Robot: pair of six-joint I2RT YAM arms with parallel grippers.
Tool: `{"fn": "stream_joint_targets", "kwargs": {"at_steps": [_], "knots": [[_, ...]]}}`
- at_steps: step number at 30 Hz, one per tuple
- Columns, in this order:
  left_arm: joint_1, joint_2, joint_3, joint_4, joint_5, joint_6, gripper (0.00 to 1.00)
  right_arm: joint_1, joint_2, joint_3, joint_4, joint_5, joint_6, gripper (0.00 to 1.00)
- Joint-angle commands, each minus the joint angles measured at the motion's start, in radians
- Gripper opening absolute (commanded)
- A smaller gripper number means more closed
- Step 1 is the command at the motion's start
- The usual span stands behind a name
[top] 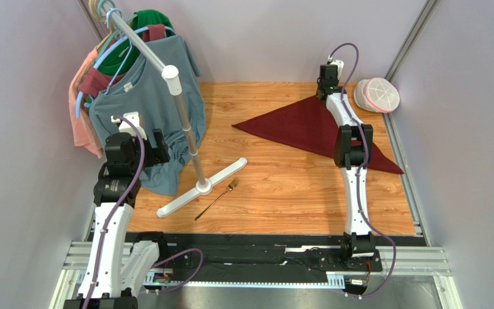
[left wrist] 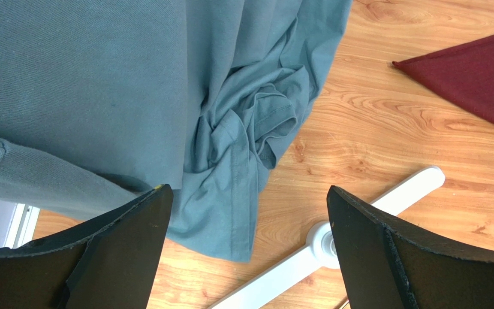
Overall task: Fold the napkin, place the utensils inside, and roll it up
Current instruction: Fold the napkin
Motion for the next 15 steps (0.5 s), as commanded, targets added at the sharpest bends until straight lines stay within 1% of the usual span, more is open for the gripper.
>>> {"fn": "stream_joint_targets", "kwargs": {"at_steps": [1,14,15], "knots": [[0.004,0.001,0.027,0.016,-0.011,0.017,0.99,-0.001,0.011,0.061,0.076,-0.031,-0.023,0.0],[0.005,0.007,0.027,0.016,-0.013,0.02,0.99,-0.001,0.038,0.102,0.099,-0.034,-0.028,0.0],[0.004,0.007,0.027,0.015,-0.014,0.019,0.99,-0.001,0.038,0.102,0.099,-0.034,-0.026,0.13]]}}
